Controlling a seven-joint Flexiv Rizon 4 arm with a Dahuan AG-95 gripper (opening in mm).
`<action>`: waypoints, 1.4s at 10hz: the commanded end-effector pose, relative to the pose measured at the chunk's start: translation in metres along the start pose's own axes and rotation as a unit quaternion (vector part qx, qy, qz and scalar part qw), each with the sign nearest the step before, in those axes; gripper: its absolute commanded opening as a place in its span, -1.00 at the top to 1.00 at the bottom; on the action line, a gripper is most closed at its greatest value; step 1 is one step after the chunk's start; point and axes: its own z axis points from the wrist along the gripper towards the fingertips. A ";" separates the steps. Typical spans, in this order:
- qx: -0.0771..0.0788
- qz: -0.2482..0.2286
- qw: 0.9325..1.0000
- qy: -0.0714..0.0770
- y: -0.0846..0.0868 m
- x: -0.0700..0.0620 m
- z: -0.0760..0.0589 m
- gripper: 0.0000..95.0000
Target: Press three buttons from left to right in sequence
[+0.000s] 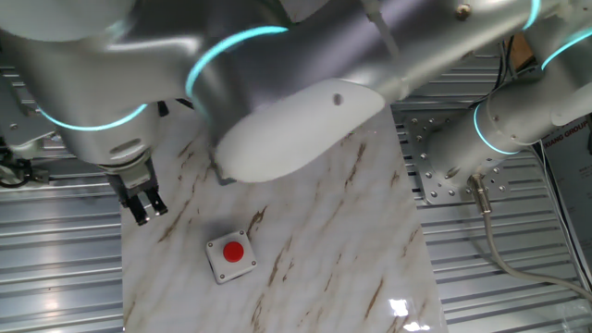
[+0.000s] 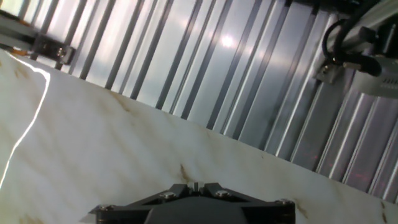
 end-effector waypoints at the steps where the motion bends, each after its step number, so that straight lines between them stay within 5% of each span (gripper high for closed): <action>1: -0.004 -0.004 1.000 -0.015 0.000 0.002 0.000 1.00; 4: -0.009 0.010 1.000 -0.013 0.000 0.002 0.000 1.00; 8: 0.009 0.047 0.999 -0.014 0.035 -0.007 0.003 1.00; 14: 0.029 0.072 0.997 -0.021 0.068 0.009 0.011 1.00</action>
